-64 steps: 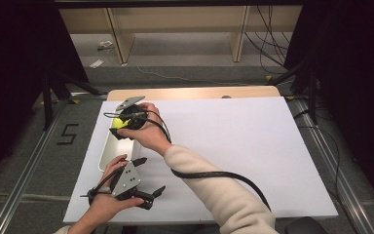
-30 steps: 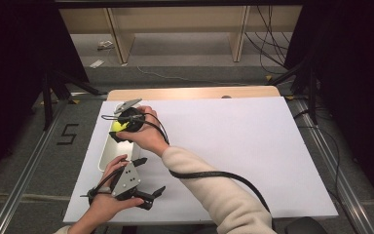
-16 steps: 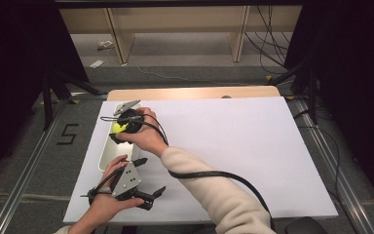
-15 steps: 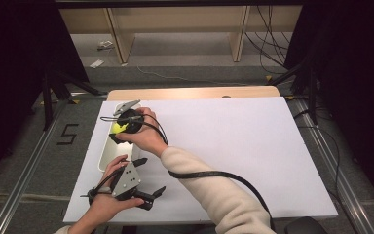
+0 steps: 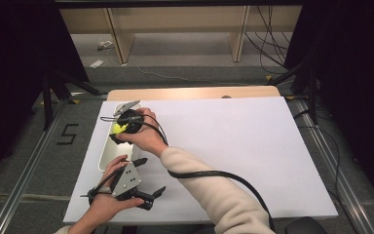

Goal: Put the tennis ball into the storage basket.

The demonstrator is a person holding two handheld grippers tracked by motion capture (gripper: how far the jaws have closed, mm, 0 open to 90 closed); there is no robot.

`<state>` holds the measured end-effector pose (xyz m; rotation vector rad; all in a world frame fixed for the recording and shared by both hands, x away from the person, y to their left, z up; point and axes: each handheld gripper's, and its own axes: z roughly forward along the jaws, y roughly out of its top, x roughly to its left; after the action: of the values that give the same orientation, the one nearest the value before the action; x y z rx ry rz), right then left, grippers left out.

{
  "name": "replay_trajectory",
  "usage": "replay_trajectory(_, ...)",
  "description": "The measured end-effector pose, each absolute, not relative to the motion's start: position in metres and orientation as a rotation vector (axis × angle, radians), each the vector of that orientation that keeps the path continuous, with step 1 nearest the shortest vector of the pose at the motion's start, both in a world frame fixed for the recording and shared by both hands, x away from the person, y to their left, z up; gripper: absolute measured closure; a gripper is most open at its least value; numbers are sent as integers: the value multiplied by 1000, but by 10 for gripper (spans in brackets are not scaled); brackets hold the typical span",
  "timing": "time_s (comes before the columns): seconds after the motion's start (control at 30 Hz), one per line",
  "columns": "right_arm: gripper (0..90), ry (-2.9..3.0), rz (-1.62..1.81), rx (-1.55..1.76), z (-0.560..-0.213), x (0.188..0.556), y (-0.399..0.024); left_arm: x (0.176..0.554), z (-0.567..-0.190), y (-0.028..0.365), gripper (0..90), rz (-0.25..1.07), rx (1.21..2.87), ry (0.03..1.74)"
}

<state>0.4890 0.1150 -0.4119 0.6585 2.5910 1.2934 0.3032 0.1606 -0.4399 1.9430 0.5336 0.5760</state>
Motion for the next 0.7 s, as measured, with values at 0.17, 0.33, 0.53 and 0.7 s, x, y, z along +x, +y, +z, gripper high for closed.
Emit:
replay_trajectory(0.17, 269, 2588, 1292, 660, -414, 490, 116, 303, -440, 161, 0, 576, 1943, 533)
replay_trajectory(0.33, 269, 2595, 1281, 663, -416, 490, 117, 303, -440, 161, 0, 576, 1944, 532)
replay_trajectory(0.53, 269, 2603, 1275, 663, -417, 491, 118, 303, -440, 160, 0, 575, 1945, 531)
replay_trajectory(0.7, 269, 2611, 1263, 658, -418, 491, 119, 303, -440, 161, 0, 575, 1945, 531)
